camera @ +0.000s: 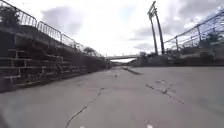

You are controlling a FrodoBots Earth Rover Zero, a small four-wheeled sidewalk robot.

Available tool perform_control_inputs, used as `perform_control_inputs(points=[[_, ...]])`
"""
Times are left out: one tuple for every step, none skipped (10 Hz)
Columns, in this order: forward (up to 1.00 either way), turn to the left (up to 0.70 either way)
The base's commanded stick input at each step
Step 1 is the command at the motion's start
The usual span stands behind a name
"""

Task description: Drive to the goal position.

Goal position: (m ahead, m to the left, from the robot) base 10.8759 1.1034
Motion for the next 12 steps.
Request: perform_control_inputs(points=[[1.00, 0.00], [1.00, 0.00], [1.00, 0.00], [1.00, 0.00], [1.00, 0.00], [1.00, 0.00], [1.00, 0.00], [1.00, 0.00], [1.00, 0.00], [1.00, 0.00], [1.00, 0.00], [1.00, 0.00]])
